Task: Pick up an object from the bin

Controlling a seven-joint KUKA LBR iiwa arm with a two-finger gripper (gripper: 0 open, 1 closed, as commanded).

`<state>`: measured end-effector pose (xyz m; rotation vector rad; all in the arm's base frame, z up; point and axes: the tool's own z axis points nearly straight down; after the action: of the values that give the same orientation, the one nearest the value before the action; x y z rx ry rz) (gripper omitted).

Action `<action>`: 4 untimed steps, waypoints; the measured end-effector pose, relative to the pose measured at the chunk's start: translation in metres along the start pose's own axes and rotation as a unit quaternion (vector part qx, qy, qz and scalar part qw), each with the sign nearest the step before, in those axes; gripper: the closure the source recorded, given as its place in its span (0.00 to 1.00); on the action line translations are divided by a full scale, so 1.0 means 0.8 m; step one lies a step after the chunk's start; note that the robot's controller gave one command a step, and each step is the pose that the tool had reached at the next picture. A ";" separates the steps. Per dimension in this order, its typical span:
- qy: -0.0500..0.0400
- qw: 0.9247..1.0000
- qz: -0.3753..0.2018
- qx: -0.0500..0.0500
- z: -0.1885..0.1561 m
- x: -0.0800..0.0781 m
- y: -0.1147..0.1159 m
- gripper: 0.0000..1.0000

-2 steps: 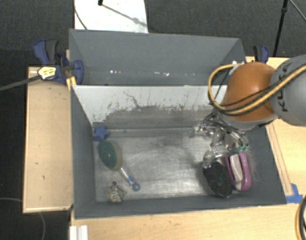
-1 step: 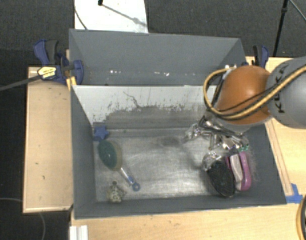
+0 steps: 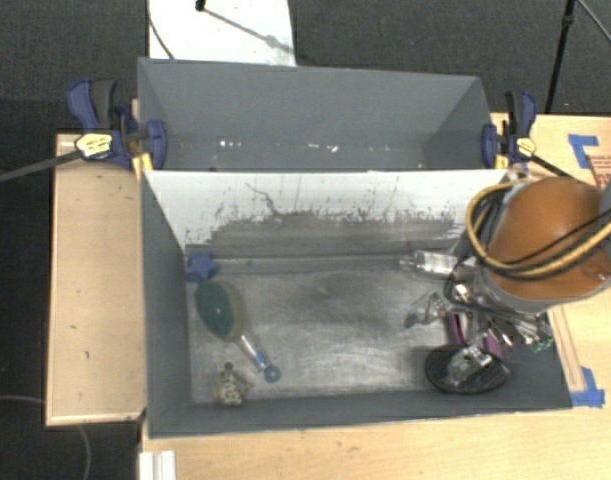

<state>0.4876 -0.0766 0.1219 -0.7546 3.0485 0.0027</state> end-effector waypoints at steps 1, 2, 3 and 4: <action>-0.001 0.996 -0.094 -0.006 0.020 -0.005 -0.004 0.00; 0.000 0.992 -0.129 0.000 0.026 -0.004 -0.023 0.00; -0.005 0.999 -0.045 -0.001 0.035 -0.047 -0.063 0.00; -0.004 1.000 -0.018 -0.007 0.064 -0.083 -0.093 0.00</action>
Offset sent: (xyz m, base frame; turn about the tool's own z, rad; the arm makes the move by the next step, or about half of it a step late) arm 0.0110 -0.0376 -0.0492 -0.3918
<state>0.5809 -0.1116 0.0707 -0.8093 3.0307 0.0272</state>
